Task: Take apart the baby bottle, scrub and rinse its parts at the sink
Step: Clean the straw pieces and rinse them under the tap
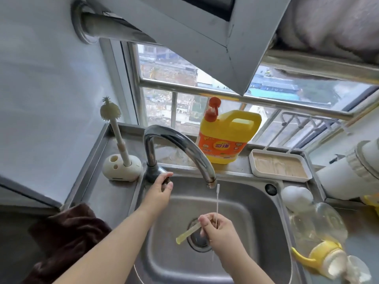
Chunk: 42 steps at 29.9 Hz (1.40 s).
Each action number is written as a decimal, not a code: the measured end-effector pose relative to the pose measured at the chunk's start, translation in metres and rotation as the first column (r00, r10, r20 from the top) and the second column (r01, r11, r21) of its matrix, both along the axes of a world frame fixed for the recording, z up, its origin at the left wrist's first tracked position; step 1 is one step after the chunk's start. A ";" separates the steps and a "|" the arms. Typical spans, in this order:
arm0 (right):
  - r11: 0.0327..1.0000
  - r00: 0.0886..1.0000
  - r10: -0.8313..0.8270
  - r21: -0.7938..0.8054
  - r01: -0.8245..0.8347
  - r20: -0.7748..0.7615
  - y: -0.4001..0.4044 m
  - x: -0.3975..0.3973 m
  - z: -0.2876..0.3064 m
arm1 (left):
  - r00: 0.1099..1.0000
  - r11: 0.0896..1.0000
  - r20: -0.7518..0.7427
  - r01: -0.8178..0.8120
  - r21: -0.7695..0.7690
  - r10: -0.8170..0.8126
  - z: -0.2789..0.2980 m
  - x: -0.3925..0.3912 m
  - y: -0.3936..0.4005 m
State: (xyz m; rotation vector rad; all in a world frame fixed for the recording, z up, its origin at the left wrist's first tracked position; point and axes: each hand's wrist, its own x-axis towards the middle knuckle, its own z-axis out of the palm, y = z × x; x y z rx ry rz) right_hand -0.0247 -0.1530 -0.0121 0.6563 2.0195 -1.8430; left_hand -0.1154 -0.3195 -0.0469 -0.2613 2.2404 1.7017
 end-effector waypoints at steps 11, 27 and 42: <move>0.999 0.999 -0.045 -0.016 0.045 -0.023 -0.013 0.002 -0.017 | 0.999 0.985 -0.034 0.029 0.171 -0.023 -0.020 -0.013 -0.004; 0.999 0.998 -0.026 0.033 0.028 -0.064 -0.015 -0.004 -0.010 | 0.998 0.997 -0.048 -0.035 0.064 0.038 -0.029 -0.025 -0.006; 0.993 0.997 -0.063 0.097 0.067 -0.044 -0.012 0.017 -0.012 | 0.996 0.992 -0.023 -0.086 0.088 0.088 -0.023 -0.022 0.001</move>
